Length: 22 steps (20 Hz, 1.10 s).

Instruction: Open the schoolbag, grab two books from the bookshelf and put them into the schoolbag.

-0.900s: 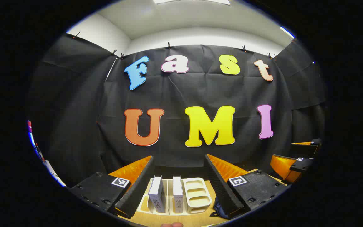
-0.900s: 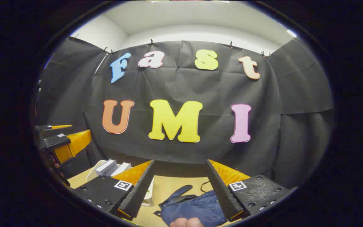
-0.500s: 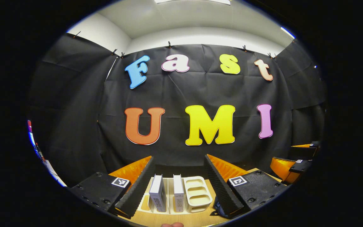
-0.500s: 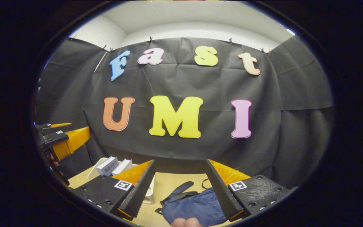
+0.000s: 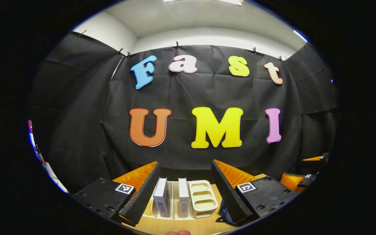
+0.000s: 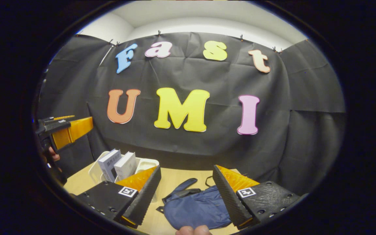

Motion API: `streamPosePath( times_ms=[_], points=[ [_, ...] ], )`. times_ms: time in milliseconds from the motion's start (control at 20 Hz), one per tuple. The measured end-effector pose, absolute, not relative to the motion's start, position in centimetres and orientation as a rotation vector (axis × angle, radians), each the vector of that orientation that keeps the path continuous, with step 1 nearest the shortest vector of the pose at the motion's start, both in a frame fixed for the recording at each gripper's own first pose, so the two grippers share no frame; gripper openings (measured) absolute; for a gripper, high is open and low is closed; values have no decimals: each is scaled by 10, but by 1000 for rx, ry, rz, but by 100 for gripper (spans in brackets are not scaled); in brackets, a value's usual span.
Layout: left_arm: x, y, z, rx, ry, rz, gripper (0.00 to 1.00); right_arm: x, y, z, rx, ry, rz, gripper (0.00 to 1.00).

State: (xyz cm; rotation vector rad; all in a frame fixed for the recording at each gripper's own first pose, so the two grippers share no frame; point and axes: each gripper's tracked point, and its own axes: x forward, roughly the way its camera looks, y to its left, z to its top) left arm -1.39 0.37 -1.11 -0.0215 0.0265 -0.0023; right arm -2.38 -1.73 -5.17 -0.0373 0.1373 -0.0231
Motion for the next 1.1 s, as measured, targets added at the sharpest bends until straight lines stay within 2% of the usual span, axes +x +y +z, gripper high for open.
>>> streamPosePath(
  times_ms=[200, 250, 300, 450, 500, 800, 850, 900, 1100],
  points=[
    [-11, -2, -13, -16, 28, -17, 98, -21, -14, -92, -69, 248, -18, 98],
    [-10, -5, -15, -17, 28, -28, 98, -21, -12, -107, -83, 291, -12, 95],
    [-10, -7, -15, -16, 27, -39, 98, -20, -12, -127, -97, 351, -12, 99],
    [-10, -4, -16, 2, 16, -40, 98, -18, -3, -187, -126, 535, 24, 96],
    [-8, -2, -16, 4, 14, -36, 98, -18, -2, -205, -142, 585, 29, 99],
    [-8, 10, -26, 2, 36, -27, 98, -24, 16, -295, -184, 828, 51, 96],
    [-7, 11, -24, -1, 36, -25, 98, -21, 18, -307, -196, 856, 50, 99],
    [-6, 13, -24, -2, 38, -22, 98, -18, 20, -317, -210, 880, 47, 96],
    [-9, 23, -29, -7, 51, 0, 98, -8, 20, -354, -257, 958, 14, 96]
  ],
)
